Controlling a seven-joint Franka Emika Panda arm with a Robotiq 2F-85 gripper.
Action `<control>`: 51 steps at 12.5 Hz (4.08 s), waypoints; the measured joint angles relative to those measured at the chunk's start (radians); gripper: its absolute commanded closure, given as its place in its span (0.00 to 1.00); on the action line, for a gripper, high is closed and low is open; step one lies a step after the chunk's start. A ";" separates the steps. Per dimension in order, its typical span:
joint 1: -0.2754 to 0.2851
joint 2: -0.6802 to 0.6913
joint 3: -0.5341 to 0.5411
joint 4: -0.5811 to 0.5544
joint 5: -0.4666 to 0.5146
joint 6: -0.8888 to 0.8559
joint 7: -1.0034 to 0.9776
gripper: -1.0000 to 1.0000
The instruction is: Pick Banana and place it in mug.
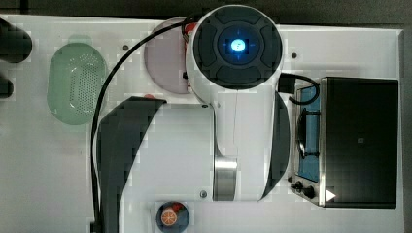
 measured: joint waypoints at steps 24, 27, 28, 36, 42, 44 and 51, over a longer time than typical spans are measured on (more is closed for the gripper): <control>-0.071 0.255 0.035 -0.621 0.033 0.866 -0.437 0.00; -0.084 0.393 0.033 -0.625 0.019 0.941 -0.455 0.01; -0.084 0.417 0.030 -0.637 0.019 0.942 -0.455 0.14; -0.082 0.372 0.038 -0.652 0.025 0.970 -0.471 0.71; -0.087 0.015 0.034 -0.584 0.010 0.519 -0.474 0.71; -0.097 -0.075 0.038 -0.527 0.002 0.353 -0.475 0.71; -0.111 -0.211 0.146 -0.396 0.022 0.246 -0.476 0.71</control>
